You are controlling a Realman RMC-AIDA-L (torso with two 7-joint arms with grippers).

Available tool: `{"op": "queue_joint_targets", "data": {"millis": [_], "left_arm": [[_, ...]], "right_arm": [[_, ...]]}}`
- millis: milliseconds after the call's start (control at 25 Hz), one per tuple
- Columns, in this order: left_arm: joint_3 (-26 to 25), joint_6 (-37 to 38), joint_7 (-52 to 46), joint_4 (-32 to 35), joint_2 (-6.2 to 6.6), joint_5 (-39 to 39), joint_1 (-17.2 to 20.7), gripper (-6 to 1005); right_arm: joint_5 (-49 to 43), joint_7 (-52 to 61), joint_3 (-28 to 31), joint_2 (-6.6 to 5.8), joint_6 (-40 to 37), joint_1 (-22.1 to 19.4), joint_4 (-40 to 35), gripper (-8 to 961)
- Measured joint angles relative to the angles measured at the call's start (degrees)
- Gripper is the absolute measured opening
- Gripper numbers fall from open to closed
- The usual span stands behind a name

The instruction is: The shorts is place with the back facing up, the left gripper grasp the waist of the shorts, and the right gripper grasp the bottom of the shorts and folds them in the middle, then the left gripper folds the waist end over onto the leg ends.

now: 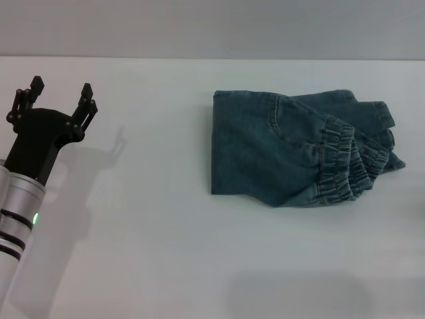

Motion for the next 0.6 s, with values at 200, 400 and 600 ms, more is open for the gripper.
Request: {"op": "queue_joint_targets", "data": {"millis": [200, 400, 600], "left_arm": [[0.0, 0.0, 0.0, 0.0, 0.0, 0.0, 0.2, 834], [0.0, -0.4, 0.0, 0.2, 0.0, 0.0, 0.2, 834], [-0.1, -0.8, -0.1, 0.2, 0.0, 0.0, 0.0, 834]], "right_arm": [[-0.3, 0.0, -0.3, 0.03, 0.0, 0.2, -0.1, 559], [-0.4, 0.0, -0.5, 0.03, 0.4, 1.0, -1.1, 559], [-0.4, 0.0, -0.5, 0.0, 0.4, 1.4, -1.3, 559]]}}
